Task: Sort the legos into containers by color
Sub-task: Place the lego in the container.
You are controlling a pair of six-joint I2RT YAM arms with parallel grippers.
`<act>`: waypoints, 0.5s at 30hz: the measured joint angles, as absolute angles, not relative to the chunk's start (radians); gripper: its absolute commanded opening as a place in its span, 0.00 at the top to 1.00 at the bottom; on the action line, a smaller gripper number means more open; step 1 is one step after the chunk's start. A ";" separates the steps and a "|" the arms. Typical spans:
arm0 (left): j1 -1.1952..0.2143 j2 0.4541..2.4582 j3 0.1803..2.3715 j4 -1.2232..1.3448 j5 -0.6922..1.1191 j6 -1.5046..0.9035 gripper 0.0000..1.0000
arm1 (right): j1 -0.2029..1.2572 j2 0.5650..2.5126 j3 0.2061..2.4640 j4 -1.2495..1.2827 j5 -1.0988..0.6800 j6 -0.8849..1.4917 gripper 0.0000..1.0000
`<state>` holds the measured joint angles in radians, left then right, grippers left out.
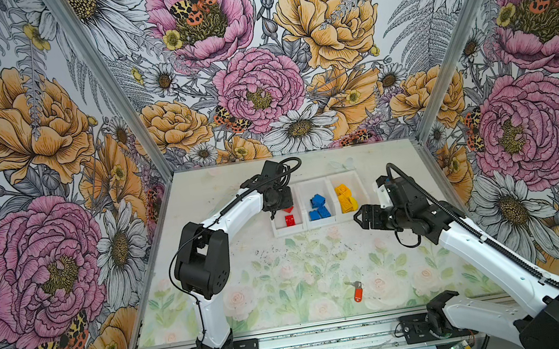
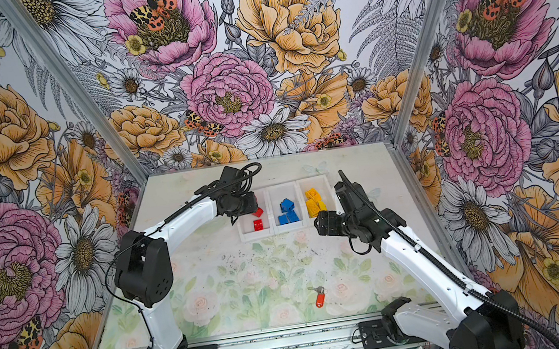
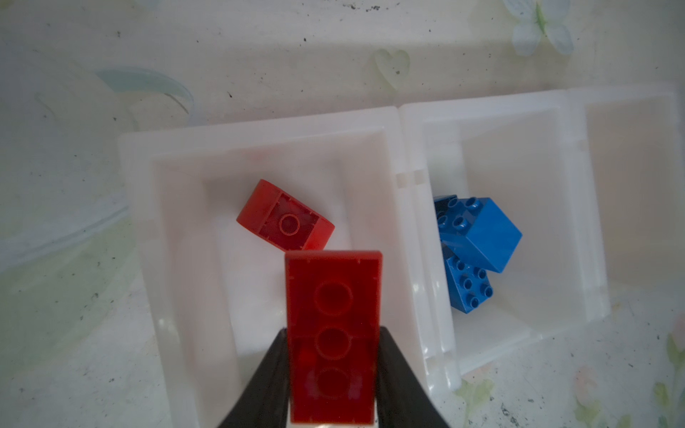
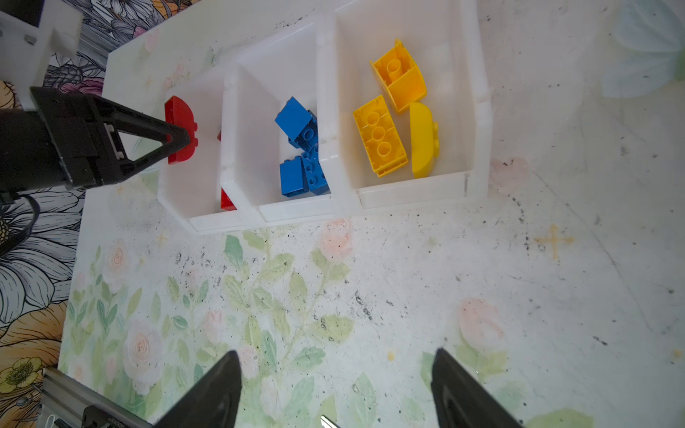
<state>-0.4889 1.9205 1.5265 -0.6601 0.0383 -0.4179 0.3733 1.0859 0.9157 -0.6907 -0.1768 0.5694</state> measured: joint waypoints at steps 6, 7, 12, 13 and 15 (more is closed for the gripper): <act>-0.489 1.929 1.539 -0.657 0.047 -0.418 0.25 | 0.371 1.061 0.904 -0.678 -0.198 0.580 0.18; -0.489 1.929 1.541 -0.656 0.047 -0.418 0.24 | 0.371 1.062 0.904 -0.676 -0.204 0.579 0.18; -0.495 1.929 1.541 -0.653 0.047 -0.419 0.22 | 0.371 1.076 0.904 -0.667 -0.232 0.579 0.18; -0.497 1.929 1.541 -0.653 0.047 -0.419 0.21 | 0.368 1.079 0.904 -0.666 -0.238 0.579 0.18; -0.502 1.928 1.541 -0.654 0.046 -0.419 0.21 | 0.361 1.082 0.904 -0.660 -0.246 0.579 0.18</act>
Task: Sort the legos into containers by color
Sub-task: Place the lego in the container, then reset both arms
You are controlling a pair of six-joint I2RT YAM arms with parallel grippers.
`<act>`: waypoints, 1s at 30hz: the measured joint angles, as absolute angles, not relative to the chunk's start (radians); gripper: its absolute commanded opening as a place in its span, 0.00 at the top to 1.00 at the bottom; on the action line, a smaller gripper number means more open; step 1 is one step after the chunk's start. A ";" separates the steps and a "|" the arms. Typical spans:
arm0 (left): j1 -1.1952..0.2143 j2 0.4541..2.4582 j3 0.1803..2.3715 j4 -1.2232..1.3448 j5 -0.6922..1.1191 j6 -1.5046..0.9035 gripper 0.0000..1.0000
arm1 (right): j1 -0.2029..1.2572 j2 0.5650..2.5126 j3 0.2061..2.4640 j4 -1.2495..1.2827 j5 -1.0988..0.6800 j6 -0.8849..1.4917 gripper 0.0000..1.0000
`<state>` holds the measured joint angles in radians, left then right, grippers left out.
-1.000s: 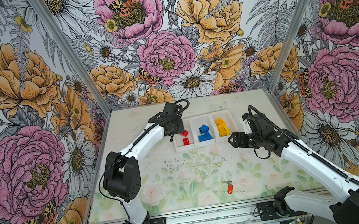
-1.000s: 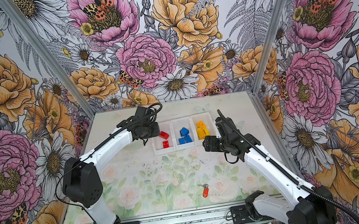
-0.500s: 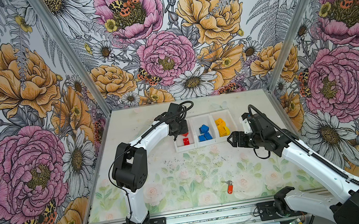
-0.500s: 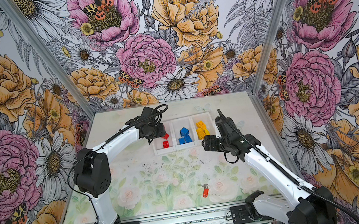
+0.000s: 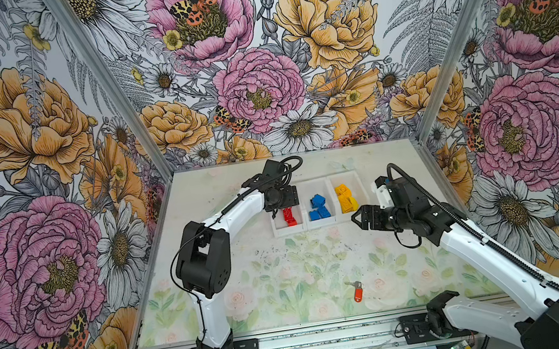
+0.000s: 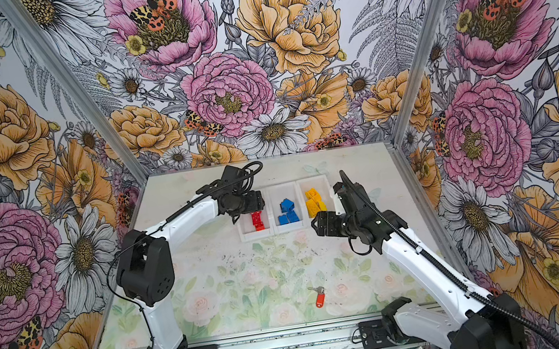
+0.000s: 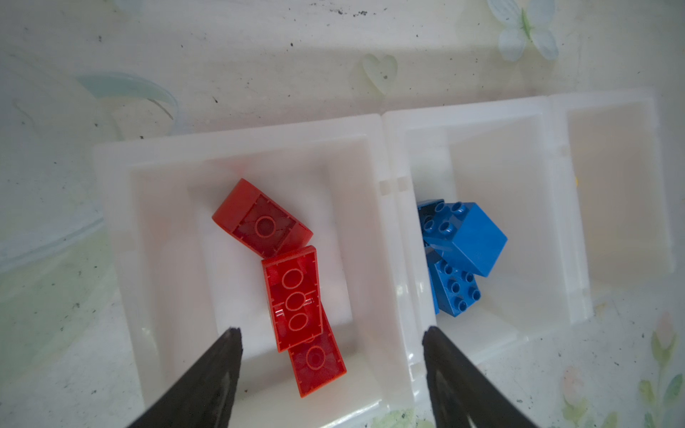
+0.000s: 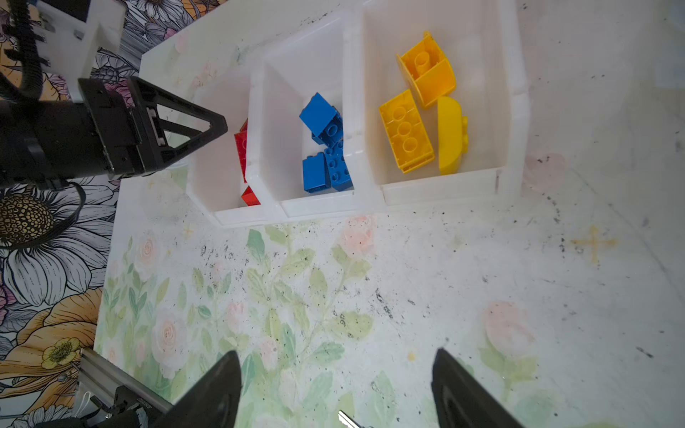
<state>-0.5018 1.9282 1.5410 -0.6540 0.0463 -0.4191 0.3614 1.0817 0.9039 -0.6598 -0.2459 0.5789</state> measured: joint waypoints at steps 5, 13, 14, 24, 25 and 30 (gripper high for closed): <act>-0.516 1.899 1.524 -0.656 0.035 -0.419 0.18 | 0.352 1.122 0.912 -0.646 -0.282 0.565 0.18; -0.521 1.610 1.349 -0.661 -0.061 -0.424 0.14 | 0.352 1.204 0.949 -0.633 -0.329 0.512 0.18; -0.520 1.568 1.325 -0.661 -0.082 -0.427 0.13 | 0.349 1.215 0.956 -0.629 -0.332 0.503 0.18; -0.474 1.246 1.074 -0.643 -0.278 -0.434 0.06 | 0.303 1.275 0.998 -0.572 -0.324 0.446 0.17; -0.464 1.216 1.047 -0.641 -0.292 -0.433 0.05 | 0.299 1.275 0.998 -0.566 -0.319 0.443 0.17; -0.386 1.077 0.924 -0.594 -0.345 -0.404 0.04 | 0.270 1.275 0.998 -0.533 -0.277 0.424 0.16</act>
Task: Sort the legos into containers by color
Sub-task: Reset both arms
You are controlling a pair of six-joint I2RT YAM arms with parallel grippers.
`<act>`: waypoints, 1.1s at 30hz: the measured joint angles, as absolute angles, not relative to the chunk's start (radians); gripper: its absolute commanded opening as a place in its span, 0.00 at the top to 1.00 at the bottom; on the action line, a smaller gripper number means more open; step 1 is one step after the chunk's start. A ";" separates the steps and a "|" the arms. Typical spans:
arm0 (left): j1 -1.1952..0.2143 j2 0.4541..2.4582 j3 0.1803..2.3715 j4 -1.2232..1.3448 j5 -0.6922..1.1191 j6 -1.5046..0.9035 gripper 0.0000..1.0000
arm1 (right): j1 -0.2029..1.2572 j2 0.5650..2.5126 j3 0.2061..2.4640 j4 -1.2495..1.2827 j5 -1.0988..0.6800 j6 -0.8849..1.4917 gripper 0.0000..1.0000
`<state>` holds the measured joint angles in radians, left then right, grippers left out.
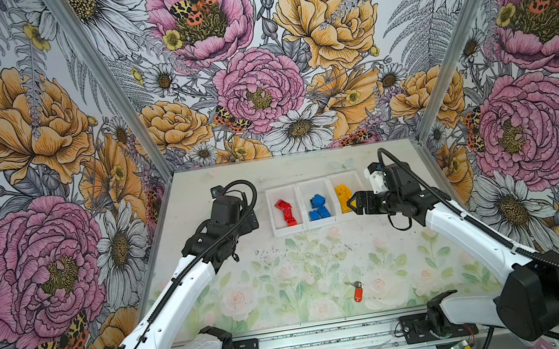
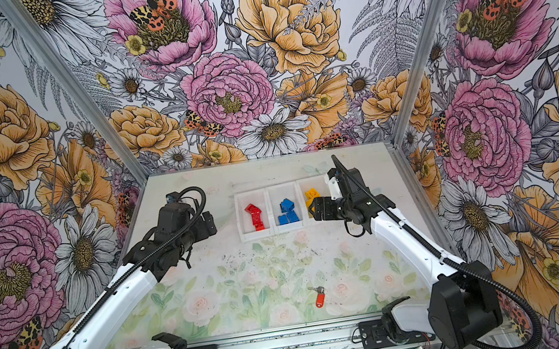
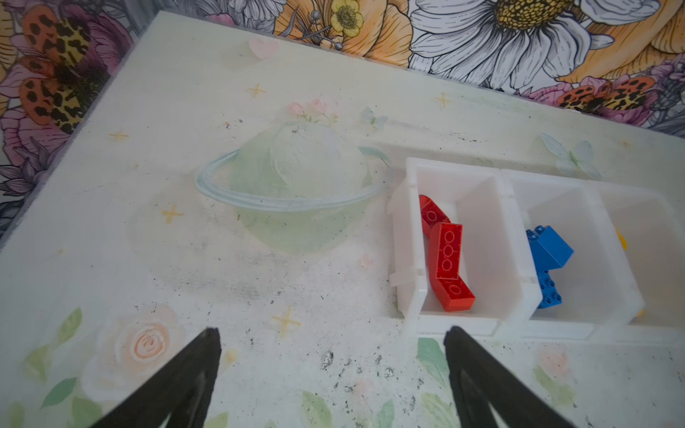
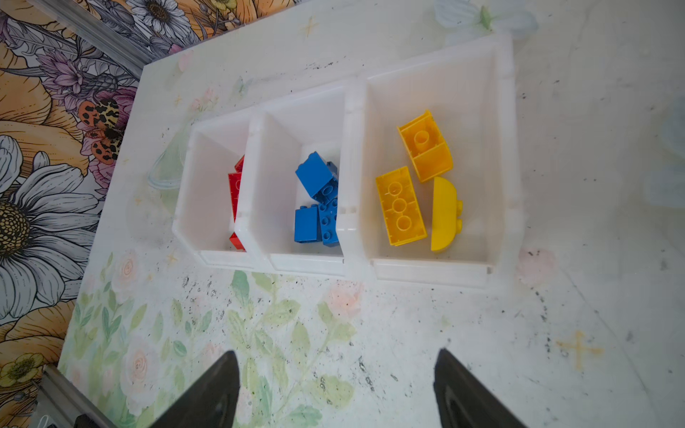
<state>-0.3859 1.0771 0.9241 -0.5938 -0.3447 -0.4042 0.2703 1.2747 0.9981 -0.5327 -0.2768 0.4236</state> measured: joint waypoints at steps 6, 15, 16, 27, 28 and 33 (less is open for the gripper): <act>-0.307 0.986 0.818 -0.521 -0.373 -0.366 0.03 | 0.237 1.275 0.998 -0.499 -0.213 0.391 0.15; -0.270 0.976 0.706 -0.331 -0.398 -0.285 0.01 | 0.148 1.276 0.991 -0.411 -0.170 0.349 0.12; -0.266 0.978 0.690 -0.305 -0.398 -0.277 0.01 | 0.143 1.277 0.985 -0.398 -0.167 0.346 0.11; -0.196 1.082 0.589 0.005 -0.395 -0.173 0.01 | 0.055 1.344 0.937 -0.250 -0.123 0.289 0.05; -0.187 1.092 0.583 0.030 -0.392 -0.164 0.01 | 0.048 1.352 0.936 -0.238 -0.123 0.285 0.05; -0.154 1.146 0.546 0.167 -0.380 -0.124 0.01 | 0.020 1.364 0.886 -0.154 -0.112 0.268 0.05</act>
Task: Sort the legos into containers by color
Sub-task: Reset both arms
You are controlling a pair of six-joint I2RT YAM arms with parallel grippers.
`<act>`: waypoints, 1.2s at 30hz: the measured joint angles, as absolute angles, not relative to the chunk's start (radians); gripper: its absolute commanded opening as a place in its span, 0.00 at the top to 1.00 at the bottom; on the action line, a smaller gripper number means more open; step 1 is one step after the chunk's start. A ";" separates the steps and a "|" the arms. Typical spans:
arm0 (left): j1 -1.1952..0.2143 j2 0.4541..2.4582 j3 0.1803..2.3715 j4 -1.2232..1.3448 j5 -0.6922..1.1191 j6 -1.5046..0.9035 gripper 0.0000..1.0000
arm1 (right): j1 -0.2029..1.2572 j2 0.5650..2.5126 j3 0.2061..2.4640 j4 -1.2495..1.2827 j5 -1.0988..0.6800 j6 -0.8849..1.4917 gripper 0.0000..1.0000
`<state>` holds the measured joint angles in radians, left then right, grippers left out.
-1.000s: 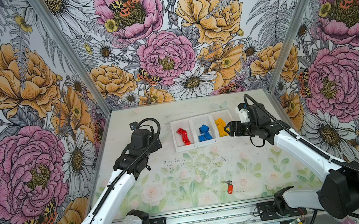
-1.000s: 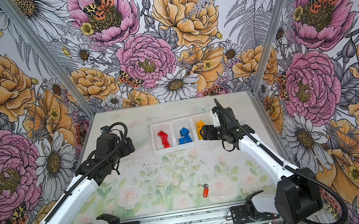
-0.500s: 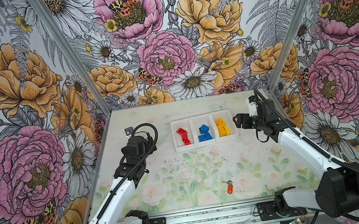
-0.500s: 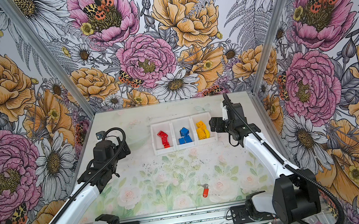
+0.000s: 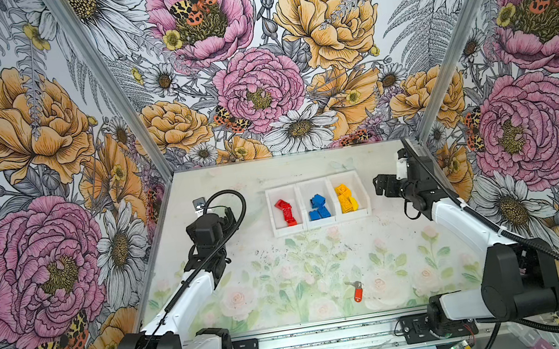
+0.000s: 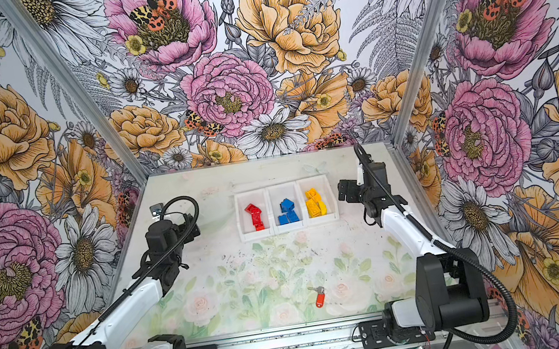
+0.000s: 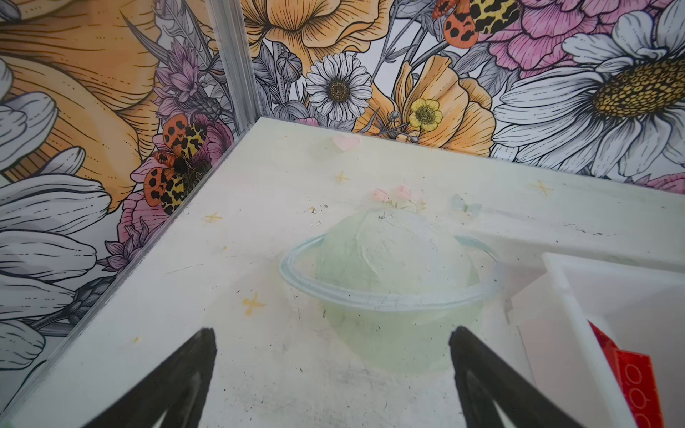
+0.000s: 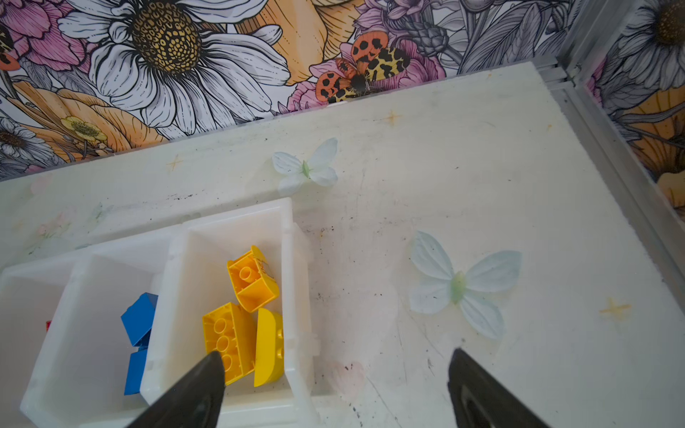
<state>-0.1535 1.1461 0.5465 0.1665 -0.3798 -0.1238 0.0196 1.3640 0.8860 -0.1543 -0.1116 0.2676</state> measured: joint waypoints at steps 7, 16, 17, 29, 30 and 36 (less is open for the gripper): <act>-0.120 1.251 0.527 0.345 -0.364 -0.078 0.01 | -0.006 1.364 0.801 -0.041 -0.104 0.259 0.04; -0.098 1.302 0.512 0.466 -0.342 -0.027 0.01 | -0.054 1.422 0.677 0.152 -0.080 0.236 0.04; -0.088 1.302 0.506 0.480 -0.339 -0.023 0.01 | -0.058 1.429 0.664 0.171 -0.078 0.234 0.04; -0.029 1.347 0.447 0.623 -0.302 -0.011 0.01 | -0.084 1.443 0.558 0.381 -0.054 0.190 0.03; -0.028 1.351 0.437 0.636 -0.302 -0.012 0.01 | -0.086 1.443 0.556 0.393 -0.052 0.184 0.03; -0.028 1.418 0.413 0.721 -0.298 -0.012 0.01 | -0.098 1.447 0.545 0.464 -0.048 0.162 0.03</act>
<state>-0.0284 1.4178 0.4126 0.7212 -0.2981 -0.0116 -0.0982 1.4467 0.5449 0.4644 -0.0479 0.1616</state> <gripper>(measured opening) 0.988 0.966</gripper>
